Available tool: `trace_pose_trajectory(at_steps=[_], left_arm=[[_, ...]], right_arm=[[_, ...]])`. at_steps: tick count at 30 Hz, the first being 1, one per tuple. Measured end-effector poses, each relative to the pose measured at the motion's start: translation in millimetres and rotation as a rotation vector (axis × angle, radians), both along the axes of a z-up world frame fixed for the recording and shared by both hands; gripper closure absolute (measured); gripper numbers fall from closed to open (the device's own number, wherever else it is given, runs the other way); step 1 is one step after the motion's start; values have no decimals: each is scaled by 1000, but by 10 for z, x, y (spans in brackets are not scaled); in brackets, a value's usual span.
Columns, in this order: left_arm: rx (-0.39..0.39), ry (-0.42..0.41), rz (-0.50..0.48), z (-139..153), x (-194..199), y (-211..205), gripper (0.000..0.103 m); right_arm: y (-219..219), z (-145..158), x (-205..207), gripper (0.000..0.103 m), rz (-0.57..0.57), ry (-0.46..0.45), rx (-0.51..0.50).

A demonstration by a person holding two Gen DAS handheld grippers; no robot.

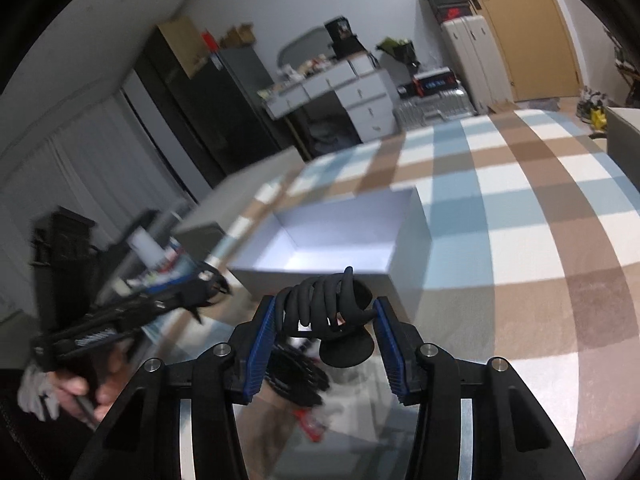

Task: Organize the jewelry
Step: 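Carry the black hair ties into the grey box and open the left gripper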

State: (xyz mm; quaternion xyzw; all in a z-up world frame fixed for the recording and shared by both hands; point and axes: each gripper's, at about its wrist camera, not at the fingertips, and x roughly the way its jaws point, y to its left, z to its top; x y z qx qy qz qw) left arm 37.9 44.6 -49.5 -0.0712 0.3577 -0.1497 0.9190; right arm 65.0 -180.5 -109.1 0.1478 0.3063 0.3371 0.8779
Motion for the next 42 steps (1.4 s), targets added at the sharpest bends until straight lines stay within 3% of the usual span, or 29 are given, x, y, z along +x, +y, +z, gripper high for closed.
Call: trace_pose_trajectory(at_steps=[5,13,26,34,42], left_arm=[[4,-29,-2,101,141,-9,61],[25,-7,-35,148,440,-122,61],[-8,100,-62,-119,841,-166,61],[-28,133,-70,-196,892,-170,61],[-33,151,-88,-208,910,-197,61]], right_arm=[[3,230,94,56,31,-47,64],[223,452,360,56,78,-98,38],[415,189,929,55,83,20,-34],[458,17,1035,55,77,76,-68],[516,3,1069,54,73,71,-95]])
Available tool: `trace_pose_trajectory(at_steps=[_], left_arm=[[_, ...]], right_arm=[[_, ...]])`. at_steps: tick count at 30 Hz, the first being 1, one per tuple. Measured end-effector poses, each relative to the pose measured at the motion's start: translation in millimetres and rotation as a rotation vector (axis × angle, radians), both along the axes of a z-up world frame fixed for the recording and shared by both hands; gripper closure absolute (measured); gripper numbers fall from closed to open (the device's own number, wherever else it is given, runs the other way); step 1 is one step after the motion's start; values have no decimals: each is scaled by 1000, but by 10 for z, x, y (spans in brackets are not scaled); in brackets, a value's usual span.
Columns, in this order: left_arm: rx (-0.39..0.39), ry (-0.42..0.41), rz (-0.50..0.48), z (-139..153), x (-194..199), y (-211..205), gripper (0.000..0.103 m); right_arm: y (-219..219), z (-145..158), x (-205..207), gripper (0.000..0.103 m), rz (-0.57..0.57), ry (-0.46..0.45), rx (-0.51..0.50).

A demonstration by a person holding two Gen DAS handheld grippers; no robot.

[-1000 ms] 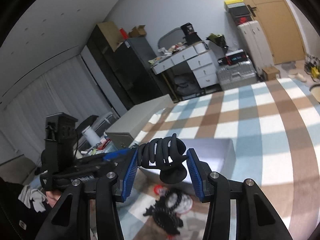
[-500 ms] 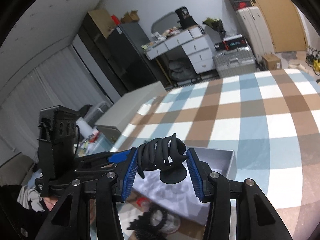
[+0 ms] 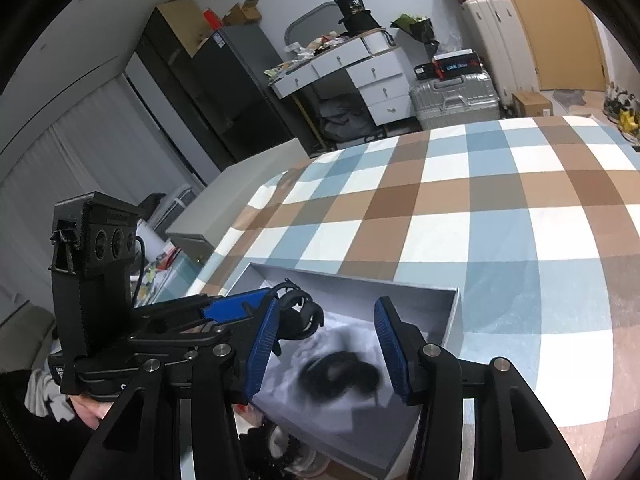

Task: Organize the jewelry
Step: 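Carry the black hair ties into the grey box and open the left gripper, then lower the right gripper onto the red-and-clear ring and close it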

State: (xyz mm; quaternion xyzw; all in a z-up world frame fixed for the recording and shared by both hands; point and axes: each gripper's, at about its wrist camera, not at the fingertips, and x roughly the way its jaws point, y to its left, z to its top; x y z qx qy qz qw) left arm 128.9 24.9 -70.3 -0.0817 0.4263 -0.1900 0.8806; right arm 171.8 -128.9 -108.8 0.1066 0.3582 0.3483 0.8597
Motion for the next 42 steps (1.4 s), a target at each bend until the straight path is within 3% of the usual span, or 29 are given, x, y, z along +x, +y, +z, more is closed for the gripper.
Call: trace_pose_trajectory(at_steps=[3,6,11,19,25,26,28,34,42], left_arm=[[-4,10,-7,0,14,-10,59],[26,7,-9,13,-1,-31,39],[22,-18,10,87,-79,19,38],[36,-43,44,196,-231,62,37],[40,-74,59,295,-396,62,33],[43,-80,66,310,-420,64,26],[40,-104,84,349,-488,78,22],[65,-163,101,410,-689,66,22],[66,-181,151,359,-901,121,17]], right_arm=[[-12,20,-10,51,-12,-7,8],[-84,66,-56,39,-38,-27,33],[-205,153,-169,26,-83,-61,34],[-280,282,-409,21,-106,-100,29],[-281,399,-674,1,-100,-160,52],[-270,416,-728,0,-99,-175,48],[-256,428,-807,0,-100,-193,45],[-303,406,-1006,0,-149,-210,49],[-372,345,-1309,0,-175,-254,46]])
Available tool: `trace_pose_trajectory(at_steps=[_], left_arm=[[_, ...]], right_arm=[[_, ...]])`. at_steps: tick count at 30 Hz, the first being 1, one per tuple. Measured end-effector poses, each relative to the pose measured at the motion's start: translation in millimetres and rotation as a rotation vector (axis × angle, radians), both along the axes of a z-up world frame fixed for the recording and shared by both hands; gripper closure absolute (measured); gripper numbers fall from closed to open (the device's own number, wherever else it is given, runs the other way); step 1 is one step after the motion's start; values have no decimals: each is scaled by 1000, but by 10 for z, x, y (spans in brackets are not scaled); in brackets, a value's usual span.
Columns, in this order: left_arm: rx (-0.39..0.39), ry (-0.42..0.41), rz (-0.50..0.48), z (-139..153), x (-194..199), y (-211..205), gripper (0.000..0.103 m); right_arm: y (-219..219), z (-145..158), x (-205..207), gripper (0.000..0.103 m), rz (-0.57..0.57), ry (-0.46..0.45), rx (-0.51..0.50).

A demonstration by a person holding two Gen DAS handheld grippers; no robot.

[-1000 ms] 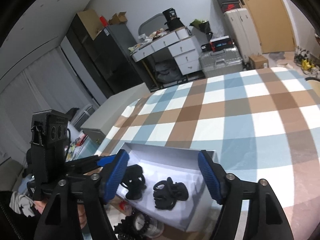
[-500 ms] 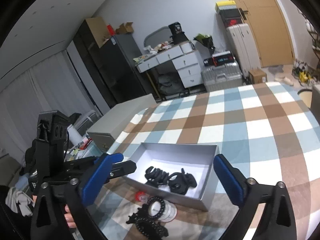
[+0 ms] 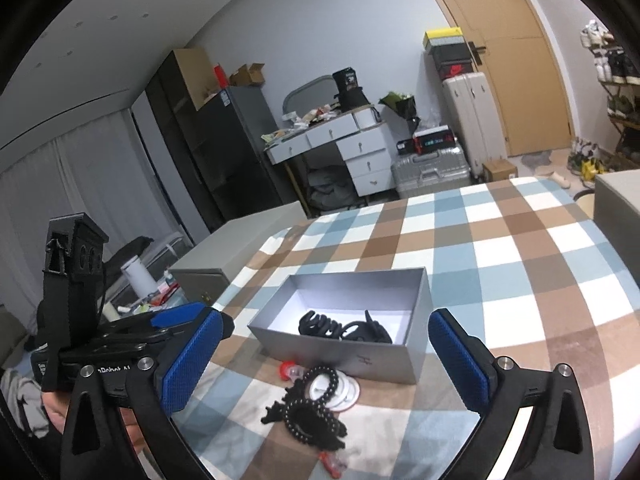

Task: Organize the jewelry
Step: 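Lower the right gripper onto the red-and-clear ring and close it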

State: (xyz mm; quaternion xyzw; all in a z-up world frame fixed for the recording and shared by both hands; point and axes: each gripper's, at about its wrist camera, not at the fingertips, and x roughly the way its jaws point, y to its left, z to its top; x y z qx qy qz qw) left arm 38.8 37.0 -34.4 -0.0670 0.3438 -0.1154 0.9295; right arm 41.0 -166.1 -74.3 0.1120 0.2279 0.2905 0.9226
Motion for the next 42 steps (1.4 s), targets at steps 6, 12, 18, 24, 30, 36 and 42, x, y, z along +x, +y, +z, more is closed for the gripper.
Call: trace_pose_trajectory(at_steps=[6,12,18,24,30,36,42], left_arm=[[3,14,49,-109,-149,62,15],[30,66,74,-345,-260,104,15],[35,107,112,-455,-345,255,15],[21,139,134,-538,-402,350,15],[25,156,122,-573,-433,328,15],[4,168,124,-577,-422,352,15],[4,152,114,-505,-333,342,15]], right_arm=[[50,-156,-63,0,-14,65,-90],[148,-454,-71,0,30,187,-192],[183,-663,-151,1,54,221,-258],[296,-773,-180,23,79,227,-322],[412,-842,-203,39,90,224,-383],[459,-873,-201,60,87,222,-418],[436,-871,-169,84,85,238,-402]])
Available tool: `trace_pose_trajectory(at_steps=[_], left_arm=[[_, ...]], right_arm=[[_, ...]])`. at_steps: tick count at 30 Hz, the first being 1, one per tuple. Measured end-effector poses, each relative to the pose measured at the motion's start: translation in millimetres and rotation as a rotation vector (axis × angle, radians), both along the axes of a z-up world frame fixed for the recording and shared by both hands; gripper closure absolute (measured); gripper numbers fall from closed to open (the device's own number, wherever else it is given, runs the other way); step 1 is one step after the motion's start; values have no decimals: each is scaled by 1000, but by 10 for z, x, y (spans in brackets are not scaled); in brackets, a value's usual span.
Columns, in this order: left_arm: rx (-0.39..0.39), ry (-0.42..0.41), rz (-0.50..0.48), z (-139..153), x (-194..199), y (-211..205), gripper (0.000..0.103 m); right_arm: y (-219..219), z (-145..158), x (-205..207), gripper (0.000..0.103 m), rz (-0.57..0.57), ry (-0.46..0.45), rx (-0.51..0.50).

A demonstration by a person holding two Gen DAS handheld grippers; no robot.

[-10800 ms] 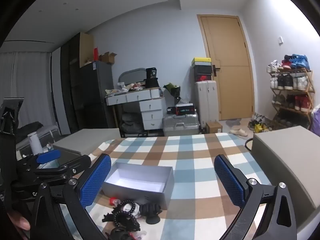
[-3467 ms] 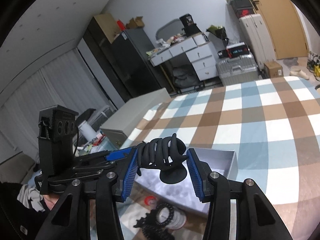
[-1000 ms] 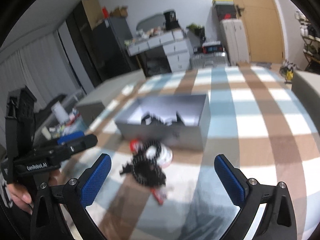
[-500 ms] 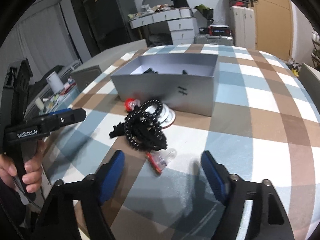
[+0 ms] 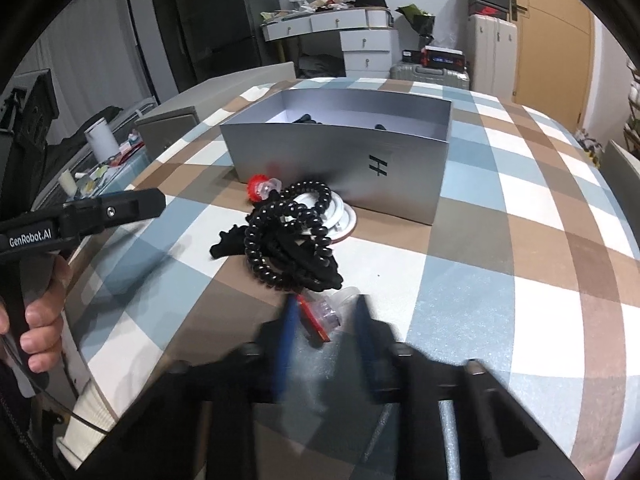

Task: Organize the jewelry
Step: 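Lower the right gripper onto the red-and-clear ring and close it, then grasp the black claw clip with the left gripper while the right gripper holds the ring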

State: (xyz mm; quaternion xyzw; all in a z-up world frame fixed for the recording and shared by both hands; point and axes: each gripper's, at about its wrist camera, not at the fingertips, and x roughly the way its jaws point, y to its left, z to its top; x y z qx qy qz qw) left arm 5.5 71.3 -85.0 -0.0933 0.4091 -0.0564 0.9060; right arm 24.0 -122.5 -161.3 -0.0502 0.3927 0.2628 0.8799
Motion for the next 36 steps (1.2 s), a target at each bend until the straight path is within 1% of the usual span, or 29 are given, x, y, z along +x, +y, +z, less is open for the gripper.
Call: trace_pose_trajectory(at_steps=[3,6,8,13,16,19,21,23,24,26,27,29,30,32,34,36], left_arm=[[-22,9,-4,10,111,-7,15],[-70,43,-41,-15,241,-35,15],[-83,50,-59,-28,293,-80,15],[-70,69,-102,-79,408,-194,15],[-110,90,-153,-112,486,-201,15],[-157,111,-174,-155,573,-180,15],[-167,115,-183,-175,598,-183,16],[-199,129,-204,-209,623,-185,18],[-216,139,-212,-237,638,-175,20],[-231,132,-222,-226,650,-167,30],[-247,131,-230,-225,649,-152,34],[-279,140,-244,-234,651,-136,50],[-274,137,-240,-238,644,-128,53],[-267,142,-248,-245,655,-127,69],[-280,158,-268,-270,669,-123,80],[-281,160,-271,-267,666,-106,81]], right_arm=[[-66,0,15,84,-18,9,27],[-125,9,5,84,-25,6,40],[-172,26,-15,84,-30,1,50],[-244,80,-75,84,-29,-22,68],[-271,117,-107,84,-25,-41,79],[-299,122,-134,84,-32,-47,81],[-317,131,-139,84,-35,-50,86],[-330,138,-138,84,-40,-49,91],[-345,145,-133,84,-44,-43,99],[-371,176,-148,84,-43,-40,126],[-380,190,-158,84,-42,-42,134],[-381,225,-175,84,-41,-50,139],[-375,235,-179,84,-38,-53,138],[-352,257,-194,83,-31,-57,138],[-330,270,-189,83,-22,-48,151],[-291,290,-205,83,-9,-49,150]])
